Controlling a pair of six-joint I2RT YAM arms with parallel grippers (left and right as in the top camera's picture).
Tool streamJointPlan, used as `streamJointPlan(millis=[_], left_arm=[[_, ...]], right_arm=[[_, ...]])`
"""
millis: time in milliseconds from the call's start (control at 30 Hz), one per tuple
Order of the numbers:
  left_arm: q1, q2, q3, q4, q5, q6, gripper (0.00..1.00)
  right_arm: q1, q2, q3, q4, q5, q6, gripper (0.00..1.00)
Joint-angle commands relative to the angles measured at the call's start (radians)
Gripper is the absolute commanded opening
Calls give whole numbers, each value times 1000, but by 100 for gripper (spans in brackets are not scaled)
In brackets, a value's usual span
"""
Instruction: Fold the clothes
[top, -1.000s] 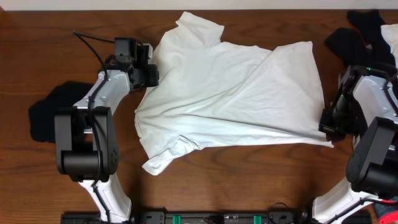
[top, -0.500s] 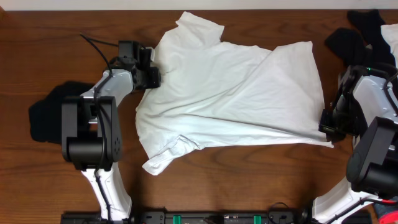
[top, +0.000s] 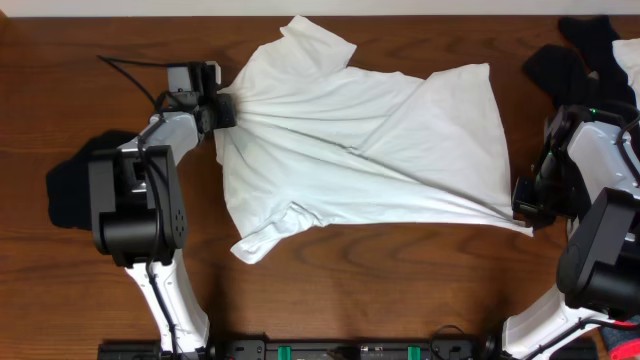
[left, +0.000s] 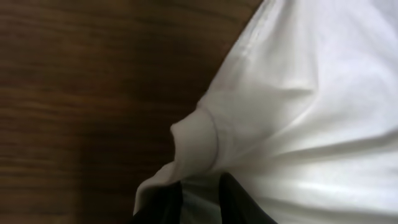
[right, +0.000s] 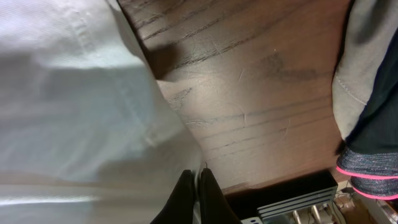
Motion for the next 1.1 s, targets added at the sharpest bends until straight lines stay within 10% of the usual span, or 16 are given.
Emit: streamJointPlan(millis=[0,300,567,767,1067], left_arm=[[11,34,-5,2,-39,14,24],[14,-62,61,-165,24,14,26],[36,-365,74,-489,-52,3,50],[64,-414,68,-687,-108,-47,36],[77,-292,-35,-658,-105,-66,43]], right_arm=[[-11,-8,-1,-2,26,18,1],[-11,-8,-1,-2,26,18,1],[-11,-8,-1,-2,26,18,1],[-11,-8,-1,-2,25,18,1],[-11,-8,-1,-2,17,18,1]])
